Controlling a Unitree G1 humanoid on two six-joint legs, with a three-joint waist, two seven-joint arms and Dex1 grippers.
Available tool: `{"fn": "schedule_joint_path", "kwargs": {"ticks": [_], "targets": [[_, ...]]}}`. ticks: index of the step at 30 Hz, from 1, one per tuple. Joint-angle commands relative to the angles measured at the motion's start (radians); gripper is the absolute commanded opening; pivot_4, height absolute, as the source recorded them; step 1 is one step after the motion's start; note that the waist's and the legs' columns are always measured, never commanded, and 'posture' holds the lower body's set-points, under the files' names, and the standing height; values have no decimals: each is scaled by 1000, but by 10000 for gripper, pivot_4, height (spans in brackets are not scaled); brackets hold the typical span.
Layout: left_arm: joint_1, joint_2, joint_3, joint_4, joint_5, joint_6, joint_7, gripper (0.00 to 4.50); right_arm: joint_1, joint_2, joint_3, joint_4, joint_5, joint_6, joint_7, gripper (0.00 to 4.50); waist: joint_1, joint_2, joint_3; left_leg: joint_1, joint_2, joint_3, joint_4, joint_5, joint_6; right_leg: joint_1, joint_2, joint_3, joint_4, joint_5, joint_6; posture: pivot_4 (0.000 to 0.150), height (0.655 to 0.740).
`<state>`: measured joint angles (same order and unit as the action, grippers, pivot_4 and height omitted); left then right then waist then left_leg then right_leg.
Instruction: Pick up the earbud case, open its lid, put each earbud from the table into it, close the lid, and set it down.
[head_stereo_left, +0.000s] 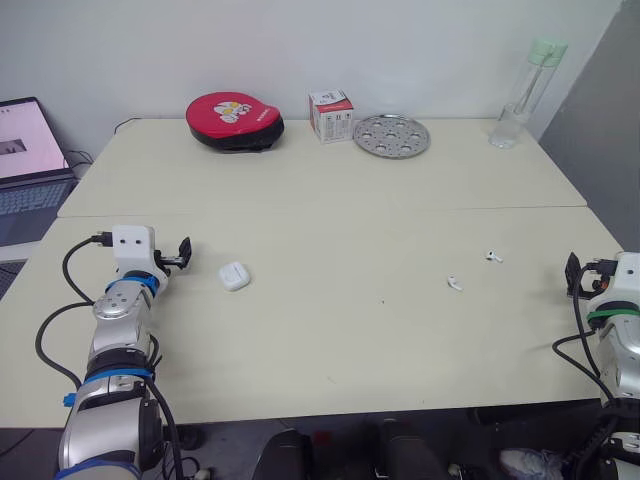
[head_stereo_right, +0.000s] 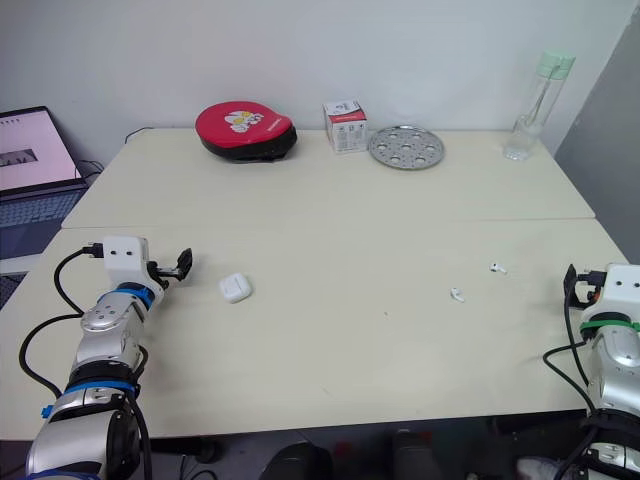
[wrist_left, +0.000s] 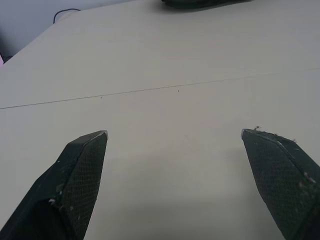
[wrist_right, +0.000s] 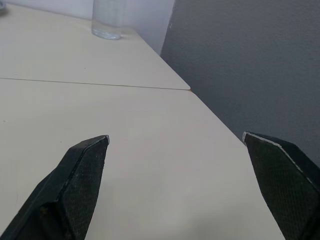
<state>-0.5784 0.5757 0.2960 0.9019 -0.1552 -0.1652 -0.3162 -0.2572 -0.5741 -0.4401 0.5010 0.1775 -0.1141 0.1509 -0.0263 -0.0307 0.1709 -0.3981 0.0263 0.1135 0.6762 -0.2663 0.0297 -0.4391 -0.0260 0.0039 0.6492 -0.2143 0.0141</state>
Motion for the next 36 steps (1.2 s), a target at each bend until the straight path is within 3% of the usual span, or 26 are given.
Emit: {"fn": "schedule_joint_path", "kwargs": {"ticks": [1,13,18,20,27,30,36], "targets": [[-17,27,2,-26,6,-15,-4,44816,-13,-32,-19,-12,-2,-22,1,45000,0,0,0,0,0,0,0,0,0,0,0,0,0,0,0,1500,7400],[-42,77,7,-9,-8,-23,-76,44816,-17,-27,-2,-26,-6,-28,12,45000,0,0,0,0,0,0,0,0,0,0,0,0,0,0,0,1500,7400],[-28,106,35,-146,-110,44,-261,44816,-43,-24,41,-65,27,-13,118,45000,-1,0,0,0,0,0,0,0,0,0,0,0,0,0,0,1500,7400],[9,137,4,-294,-166,147,-406,44816,-86,-19,107,-110,49,35,226,45000,-6,0,0,0,0,0,0,0,0,0,0,0,0,0,0,1500,7400],[108,234,-178,-713,-236,489,-693,44816,-243,96,332,-266,193,219,572,45000,-8,1,0,0,2,-1,0,0,0,0,3,0,2,0,0,1500,7400],[103,265,-243,-729,-206,520,-769,44816,-259,153,446,-356,238,331,689,45000,-5,1,0,0,2,-3,0,-1,0,-1,3,-2,3,0,-1,1500,7400],[17,315,-309,-553,-118,456,-884,44816,-278,212,586,-516,280,488,778,45000,4,0,0,-2,1,-5,3,-1,0,-2,3,-5,7,-1,-2,1500,7400]]}}
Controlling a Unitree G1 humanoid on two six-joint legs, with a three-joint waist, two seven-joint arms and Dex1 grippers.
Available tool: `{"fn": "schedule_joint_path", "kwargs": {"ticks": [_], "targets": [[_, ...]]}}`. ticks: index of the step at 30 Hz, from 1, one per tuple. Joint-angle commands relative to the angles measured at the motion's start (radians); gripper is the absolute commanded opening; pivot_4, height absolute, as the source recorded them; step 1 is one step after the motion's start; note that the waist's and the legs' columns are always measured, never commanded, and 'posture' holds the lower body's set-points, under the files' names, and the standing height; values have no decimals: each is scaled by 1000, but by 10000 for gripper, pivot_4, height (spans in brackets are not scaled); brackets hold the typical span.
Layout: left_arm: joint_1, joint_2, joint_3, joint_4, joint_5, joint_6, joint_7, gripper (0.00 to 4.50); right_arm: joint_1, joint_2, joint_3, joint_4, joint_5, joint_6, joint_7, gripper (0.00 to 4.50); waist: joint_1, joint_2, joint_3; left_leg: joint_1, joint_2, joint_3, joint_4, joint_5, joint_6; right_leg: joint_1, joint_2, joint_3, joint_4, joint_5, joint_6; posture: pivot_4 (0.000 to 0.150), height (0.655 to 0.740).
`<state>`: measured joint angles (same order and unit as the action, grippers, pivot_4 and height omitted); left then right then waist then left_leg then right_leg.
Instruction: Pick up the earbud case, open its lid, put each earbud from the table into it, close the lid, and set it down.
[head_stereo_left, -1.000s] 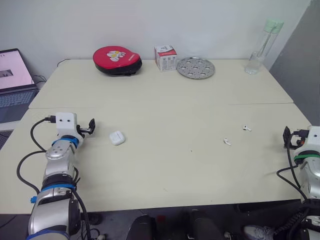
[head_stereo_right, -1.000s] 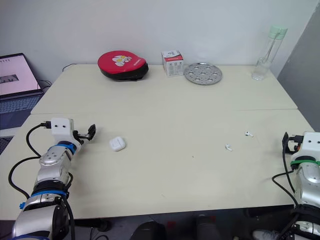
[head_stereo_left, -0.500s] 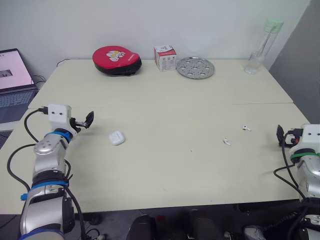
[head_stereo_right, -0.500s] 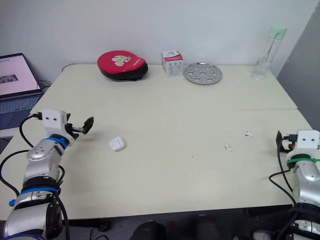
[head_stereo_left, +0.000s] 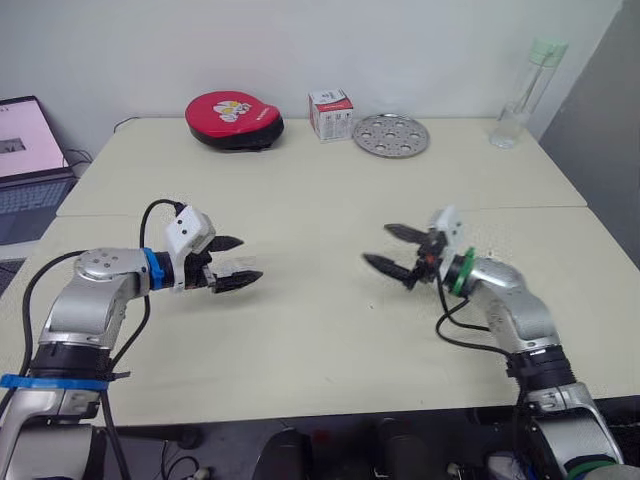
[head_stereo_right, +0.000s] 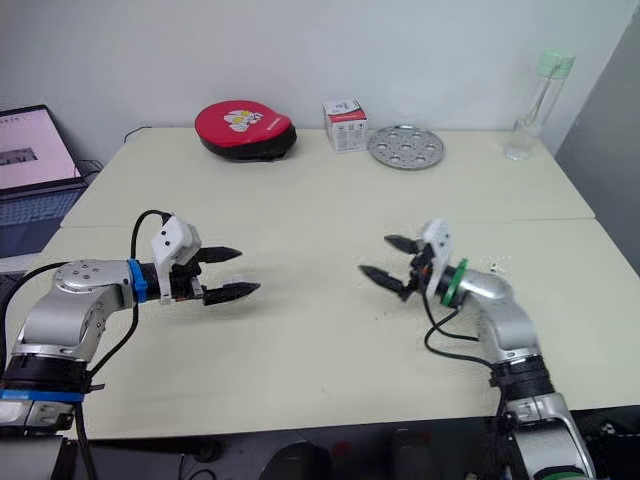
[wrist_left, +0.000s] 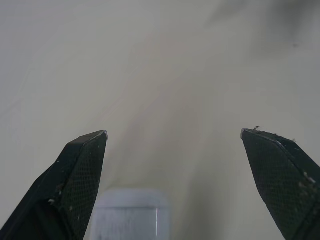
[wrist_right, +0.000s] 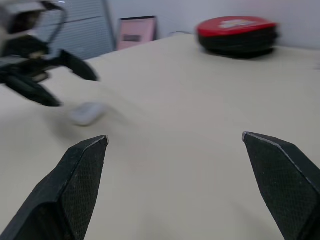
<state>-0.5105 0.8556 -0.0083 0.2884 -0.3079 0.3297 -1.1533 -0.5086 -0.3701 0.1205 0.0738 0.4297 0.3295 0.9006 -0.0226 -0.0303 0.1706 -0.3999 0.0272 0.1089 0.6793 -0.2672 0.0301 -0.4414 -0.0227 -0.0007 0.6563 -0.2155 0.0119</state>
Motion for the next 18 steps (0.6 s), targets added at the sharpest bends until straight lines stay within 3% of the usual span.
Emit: {"fn": "schedule_joint_path", "kwargs": {"ticks": [1,8,18], "targets": [[-65,44,-12,89,44,-43,-72,44816,-28,15,39,-111,30,62,30,45000,1,0,0,0,0,0,0,0,0,0,0,-2,0,0,0,1500,7400],[-99,35,-58,197,106,-69,-140,44816,-37,44,76,-162,16,98,17,45000,0,-1,0,0,0,-2,0,0,0,0,-1,-8,2,-3,-4,1500,7400],[-157,-45,-90,422,204,-184,-92,44816,-52,42,73,-162,16,104,14,45000,-1,-2,-1,0,1,-3,0,0,0,0,-1,-8,4,-3,-5,1500,7400]]}}
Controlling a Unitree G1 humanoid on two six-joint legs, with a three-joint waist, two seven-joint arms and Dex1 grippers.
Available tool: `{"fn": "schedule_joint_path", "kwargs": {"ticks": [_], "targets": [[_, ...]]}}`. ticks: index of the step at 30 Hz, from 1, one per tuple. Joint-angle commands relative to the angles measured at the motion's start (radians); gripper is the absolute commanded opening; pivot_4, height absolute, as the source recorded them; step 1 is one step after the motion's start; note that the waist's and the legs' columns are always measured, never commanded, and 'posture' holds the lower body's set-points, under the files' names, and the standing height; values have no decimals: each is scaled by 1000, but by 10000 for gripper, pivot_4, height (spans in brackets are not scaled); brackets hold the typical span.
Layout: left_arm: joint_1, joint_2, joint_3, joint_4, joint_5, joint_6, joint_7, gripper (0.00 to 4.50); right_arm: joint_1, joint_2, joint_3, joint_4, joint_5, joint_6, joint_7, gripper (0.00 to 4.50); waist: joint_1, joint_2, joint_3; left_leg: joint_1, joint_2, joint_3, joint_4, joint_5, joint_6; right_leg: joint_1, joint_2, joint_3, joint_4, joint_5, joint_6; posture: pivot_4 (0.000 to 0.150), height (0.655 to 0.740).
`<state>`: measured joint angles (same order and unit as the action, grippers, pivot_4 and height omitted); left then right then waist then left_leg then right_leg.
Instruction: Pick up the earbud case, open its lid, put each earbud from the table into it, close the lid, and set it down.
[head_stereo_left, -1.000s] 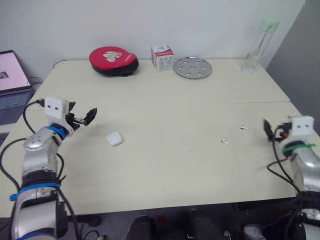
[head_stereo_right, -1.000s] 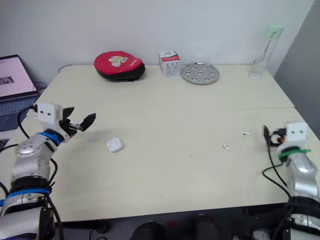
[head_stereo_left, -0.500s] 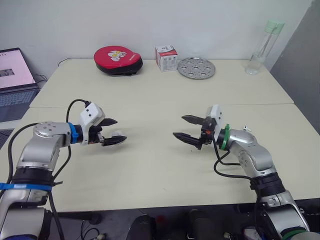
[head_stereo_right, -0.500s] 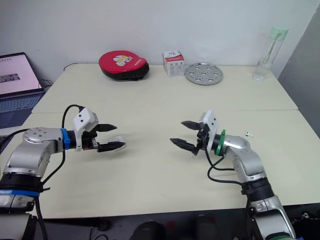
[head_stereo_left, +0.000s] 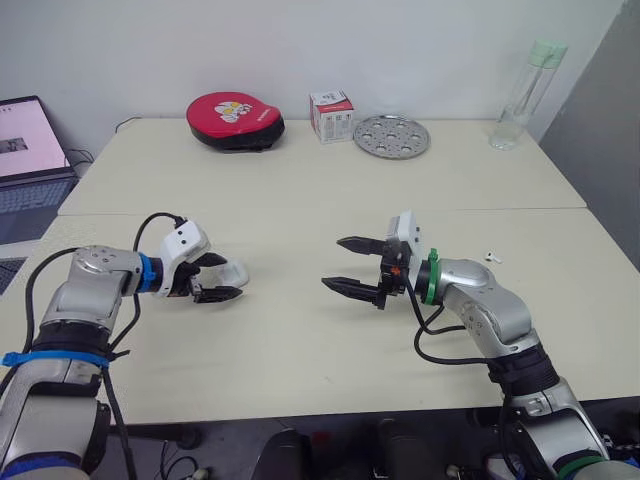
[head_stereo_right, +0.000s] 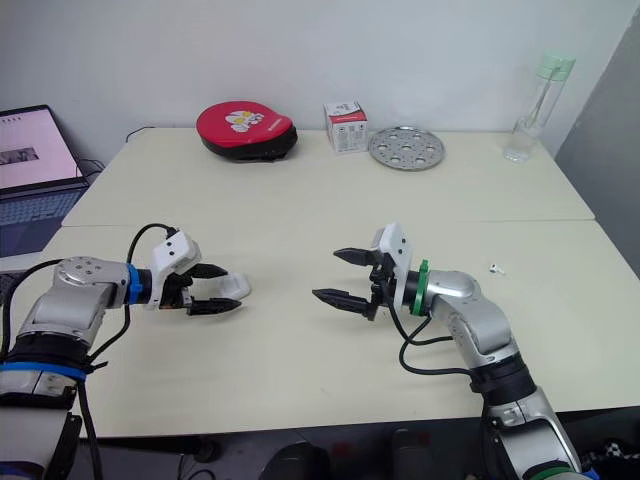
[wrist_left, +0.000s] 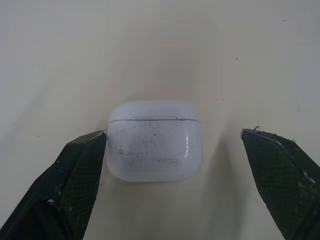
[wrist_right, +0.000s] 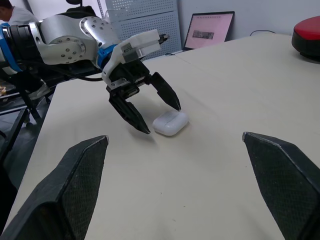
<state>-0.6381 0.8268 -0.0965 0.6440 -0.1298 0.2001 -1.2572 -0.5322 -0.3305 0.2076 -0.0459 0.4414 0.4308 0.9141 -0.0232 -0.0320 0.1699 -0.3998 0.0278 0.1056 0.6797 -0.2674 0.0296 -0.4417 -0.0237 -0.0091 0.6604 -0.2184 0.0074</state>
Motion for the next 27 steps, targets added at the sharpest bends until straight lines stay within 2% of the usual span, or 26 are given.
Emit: {"fn": "schedule_joint_path", "kwargs": {"ticks": [1,3,6,7,11,14,16,19,20,23,27], "targets": [[-32,-22,-3,79,29,-62,0,42980,-30,2,-15,-42,3,3,0,45000,0,0,0,0,0,0,0,0,0,0,0,0,0,0,0,1500,7400],[-36,-28,-3,85,26,-55,-27,38538,-33,-3,-18,-42,1,3,0,45000,0,-1,0,0,0,-1,0,0,0,0,0,0,0,0,0,1500,7400],[-39,-31,2,106,33,-72,-31,29142,-40,-10,-34,-36,5,5,-6,45000,0,-1,0,0,0,0,0,0,0,0,0,0,0,0,0,1500,7400],[-41,-33,4,117,35,-80,-29,27715,-41,-11,-38,-35,6,5,-7,45000,0,-1,0,0,0,-1,0,0,0,0,0,0,0,0,0,1500,7400],[-46,-47,9,113,33,-129,-35,27721,-41,-18,-50,-31,0,5,-20,45000,0,-1,0,0,0,-1,0,0,0,0,0,0,1,0,0,1500,7400],[-67,-105,56,24,-14,-258,1,27721,-43,-40,-66,-24,-22,55,-75,45000,8,-1,0,0,0,-2,0,0,0,0,-1,0,1,0,0,1500,7400],[-104,-174,69,-58,-6,-416,80,27721,-53,-51,-98,-18,11,171,-122,45000,22,-2,0,-2,-1,-3,1,0,0,0,-3,0,0,0,0,1500,7400],[-146,-232,30,-84,82,-738,165,27721,-93,-36,-172,-28,101,301,-164,45000,27,-3,1,-4,-1,-4,2,0,0,0,-5,-1,-1,1,-2,1500,7400],[-167,-242,15,-59,133,-881,209,27721,-112,-26,-192,-24,115,335,-190,45000,26,-3,1,-4,-1,-4,2,0,0,0,-5,-1,-1,2,-3,1500,7400],[-233,-274,0,37,212,-1132,315,27721,-151,-1,-216,-27,146,404,-233,45000,19,-2,0,-1,-1,-2,0,0,0,0,-5,0,-1,2,-3,1500,7400],[-309,-300,-30,160,284,-1337,413,27721,-188,61,-249,-37,190,451,-290,45000,14,-2,0,0,1,-2,-1,0,0,0,-2,-1,0,2,-3,1500,7400]]}}
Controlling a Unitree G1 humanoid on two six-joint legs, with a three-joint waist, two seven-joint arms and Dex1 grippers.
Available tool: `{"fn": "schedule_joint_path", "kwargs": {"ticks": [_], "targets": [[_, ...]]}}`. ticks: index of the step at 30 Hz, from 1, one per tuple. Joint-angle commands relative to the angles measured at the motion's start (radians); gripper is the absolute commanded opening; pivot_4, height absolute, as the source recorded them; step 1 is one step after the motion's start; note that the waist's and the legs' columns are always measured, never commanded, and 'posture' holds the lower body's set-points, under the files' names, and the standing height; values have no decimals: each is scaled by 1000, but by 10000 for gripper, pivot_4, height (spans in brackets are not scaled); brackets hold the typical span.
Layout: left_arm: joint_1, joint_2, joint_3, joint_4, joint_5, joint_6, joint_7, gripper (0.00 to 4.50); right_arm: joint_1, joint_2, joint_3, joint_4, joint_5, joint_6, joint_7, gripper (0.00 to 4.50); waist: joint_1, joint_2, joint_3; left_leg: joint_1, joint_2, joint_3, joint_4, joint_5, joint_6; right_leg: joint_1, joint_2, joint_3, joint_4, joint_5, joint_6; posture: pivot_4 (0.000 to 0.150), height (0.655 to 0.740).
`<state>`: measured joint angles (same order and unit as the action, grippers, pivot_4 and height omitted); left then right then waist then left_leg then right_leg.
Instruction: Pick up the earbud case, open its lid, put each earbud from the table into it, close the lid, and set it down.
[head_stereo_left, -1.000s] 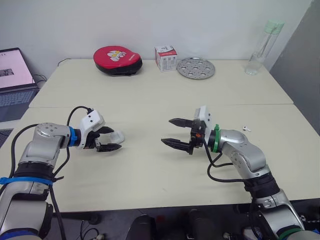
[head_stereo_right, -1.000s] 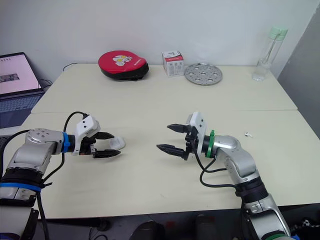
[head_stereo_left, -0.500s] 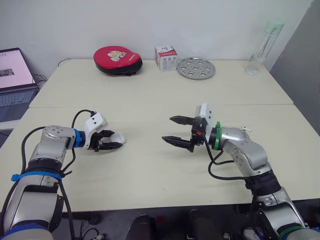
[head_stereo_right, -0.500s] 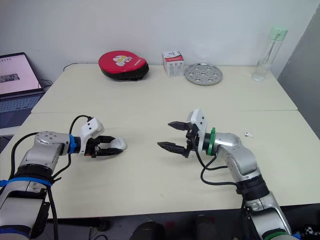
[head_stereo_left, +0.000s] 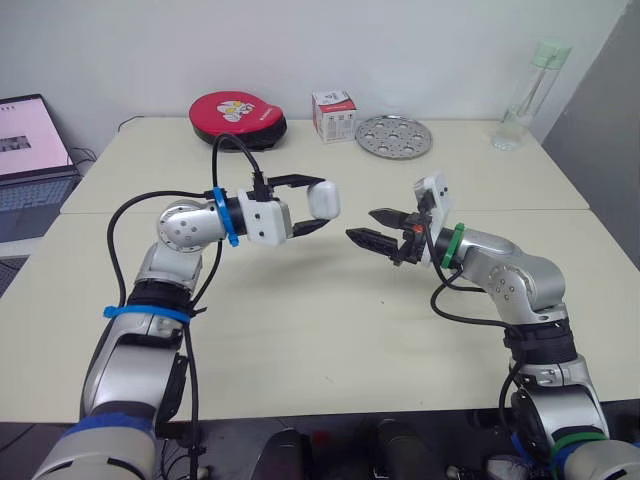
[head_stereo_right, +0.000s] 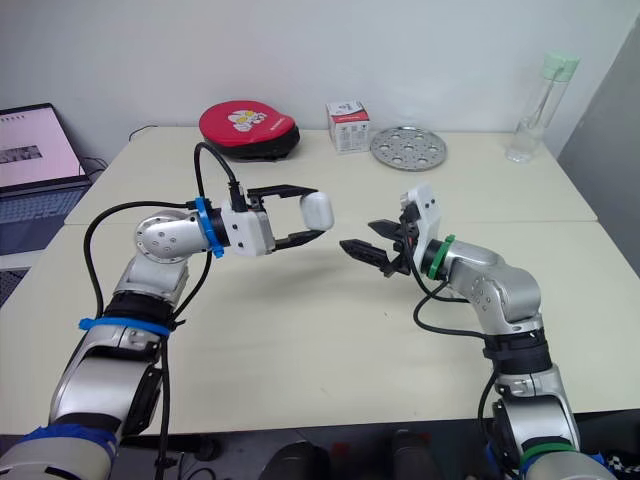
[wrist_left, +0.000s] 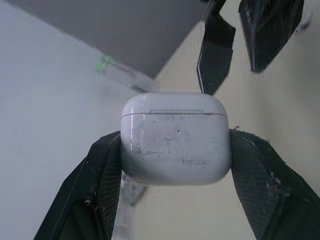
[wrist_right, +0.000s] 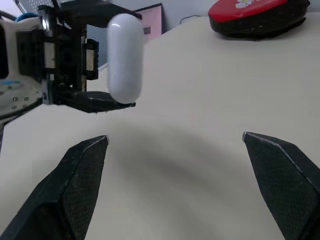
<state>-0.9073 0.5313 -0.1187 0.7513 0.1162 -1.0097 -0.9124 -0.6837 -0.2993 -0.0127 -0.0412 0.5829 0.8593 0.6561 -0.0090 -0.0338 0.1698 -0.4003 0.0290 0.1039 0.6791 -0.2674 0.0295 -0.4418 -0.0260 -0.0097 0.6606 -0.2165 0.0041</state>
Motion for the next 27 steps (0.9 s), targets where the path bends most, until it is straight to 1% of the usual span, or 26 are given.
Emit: {"fn": "schedule_joint_path", "kwargs": {"ticks": [1,5,10,13,17,19,20,21,22,26,27], "targets": [[-51,-9,-15,72,54,-159,89,27721,-41,41,-31,-47,54,30,-42,45000,0,0,0,0,0,0,0,0,0,0,0,0,0,0,0,1500,7400],[-81,-12,-40,128,102,-234,161,27721,-47,60,-30,-62,64,45,-67,45000,3,0,0,-1,-1,0,0,0,0,0,0,-1,-1,0,0,1500,7400],[-100,-11,-64,168,144,-272,223,27721,-46,67,-26,-72,77,56,-79,45000,3,0,0,-2,-1,1,0,0,0,0,0,-2,-2,0,1,1500,7400],[-109,-9,-78,178,163,-279,255,27721,-48,68,-27,-69,83,55,-83,39598,3,0,0,-1,-1,1,0,0,0,0,0,-2,-2,0,1,1500,7400],[-116,-6,-94,185,181,-288,286,27721,-48,64,-22,-72,91,58,-72,26139,3,0,0,-1,-1,1,0,0,0,0,0,-3,-2,0,1,1500,7400],[-121,-5,-100,187,186,-287,300,27721,-46,59,-12,-74,89,56,-60,17094,3,0,0,-1,-1,1,0,0,0,0,0,-3,-2,0,1,1500,7400],[-122,-3,-103,187,188,-288,305,27721,-45,58,-9,-72,86,54,-59,14582,3,0,0,-1,-1,1,0,0,0,0,0,-3,-2,0,1,1500,7400],[-123,-3,-106,188,191,-288,311,27721,-46,58,-7,-67,82,51,-56,10906,3,0,0,-1,-1,1,0,0,0,0,0,-3,-2,0,1,1500,7400],[-123,-2,-109,188,193,-290,316,27721,-48,56,-4,-63,80,50,-51,8761,3,0,0,-1,-1,1,0,0,0,0,0,-3,-2,0,1,1500,7400],[-120,-2,-121,189,192,-292,328,27721,-65,62,-13,-32,80,42,-58,8767,3,0,0,-1,-1,1,0,0,0,0,0,-3,-2,0,1,1500,7400],[-115,-4,-128,189,173,-283,313,31221,-69,62,-23,-20,78,37,-64,8767,3,0,0,-1,-1,1,0,0,0,0,0,-3,-2,0,1,1500,7400]]}}
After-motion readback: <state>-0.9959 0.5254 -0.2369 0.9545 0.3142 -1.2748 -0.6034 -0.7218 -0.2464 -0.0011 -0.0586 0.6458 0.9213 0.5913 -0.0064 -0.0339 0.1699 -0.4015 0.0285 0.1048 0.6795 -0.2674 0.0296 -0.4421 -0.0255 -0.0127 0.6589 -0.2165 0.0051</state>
